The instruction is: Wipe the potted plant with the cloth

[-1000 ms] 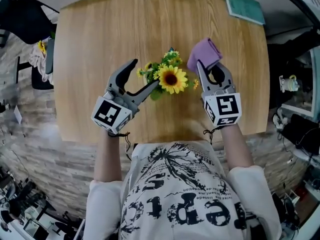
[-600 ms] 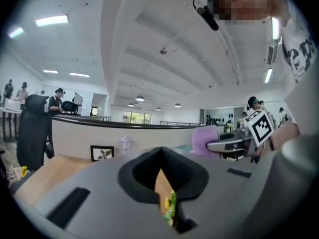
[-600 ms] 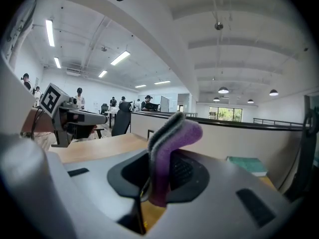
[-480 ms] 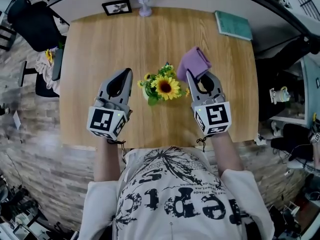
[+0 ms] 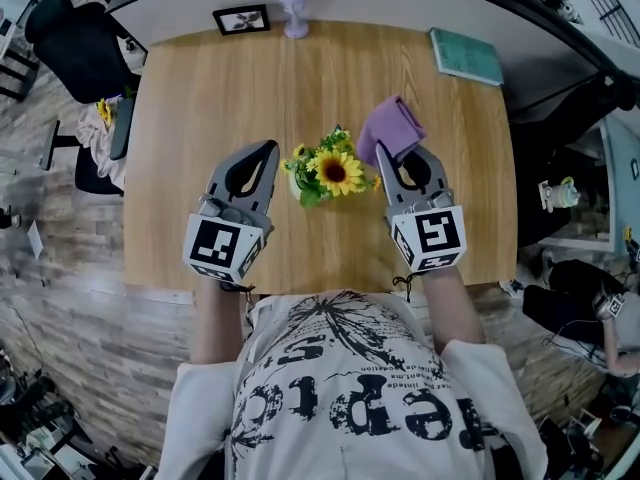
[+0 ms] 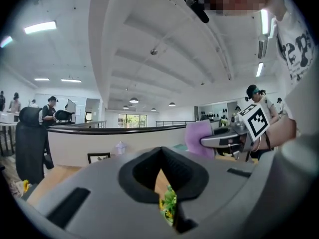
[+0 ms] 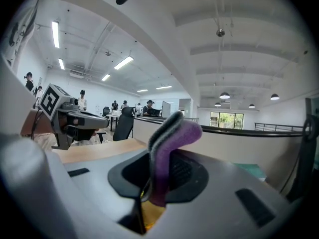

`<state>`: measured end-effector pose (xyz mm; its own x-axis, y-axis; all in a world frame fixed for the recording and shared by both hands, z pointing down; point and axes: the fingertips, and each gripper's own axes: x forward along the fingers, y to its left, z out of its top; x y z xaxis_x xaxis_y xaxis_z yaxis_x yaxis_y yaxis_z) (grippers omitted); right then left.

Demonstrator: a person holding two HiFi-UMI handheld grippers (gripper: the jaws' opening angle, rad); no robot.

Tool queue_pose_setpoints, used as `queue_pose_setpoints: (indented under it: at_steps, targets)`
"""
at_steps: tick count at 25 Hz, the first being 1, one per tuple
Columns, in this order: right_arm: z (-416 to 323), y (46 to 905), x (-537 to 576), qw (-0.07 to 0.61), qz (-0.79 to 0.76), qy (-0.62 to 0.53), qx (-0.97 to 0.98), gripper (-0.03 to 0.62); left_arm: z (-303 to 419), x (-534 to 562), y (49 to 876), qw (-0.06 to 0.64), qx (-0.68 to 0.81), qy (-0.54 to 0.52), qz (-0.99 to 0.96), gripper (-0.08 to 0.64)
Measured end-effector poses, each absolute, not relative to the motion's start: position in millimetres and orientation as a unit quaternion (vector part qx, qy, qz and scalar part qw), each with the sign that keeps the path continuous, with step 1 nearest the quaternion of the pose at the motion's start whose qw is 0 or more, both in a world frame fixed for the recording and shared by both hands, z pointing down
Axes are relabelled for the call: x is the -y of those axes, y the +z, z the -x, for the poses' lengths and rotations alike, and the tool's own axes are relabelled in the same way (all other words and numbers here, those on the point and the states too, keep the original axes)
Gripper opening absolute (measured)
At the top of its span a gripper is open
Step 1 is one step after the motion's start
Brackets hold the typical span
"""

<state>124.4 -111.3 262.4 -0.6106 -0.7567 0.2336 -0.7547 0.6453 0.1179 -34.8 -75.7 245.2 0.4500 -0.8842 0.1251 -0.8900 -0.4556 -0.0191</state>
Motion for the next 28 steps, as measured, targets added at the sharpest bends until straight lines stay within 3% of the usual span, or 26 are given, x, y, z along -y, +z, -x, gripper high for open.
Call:
queue_pose_setpoints:
  at_steps: [28]
  targets:
    - [-124.5, 284.5, 108.7, 0.147, -0.416, 0.016, 0.897, 0.060, 32.0, 73.1, 263.8, 0.042, 0.534, 0.082, -0.840, 0.003]
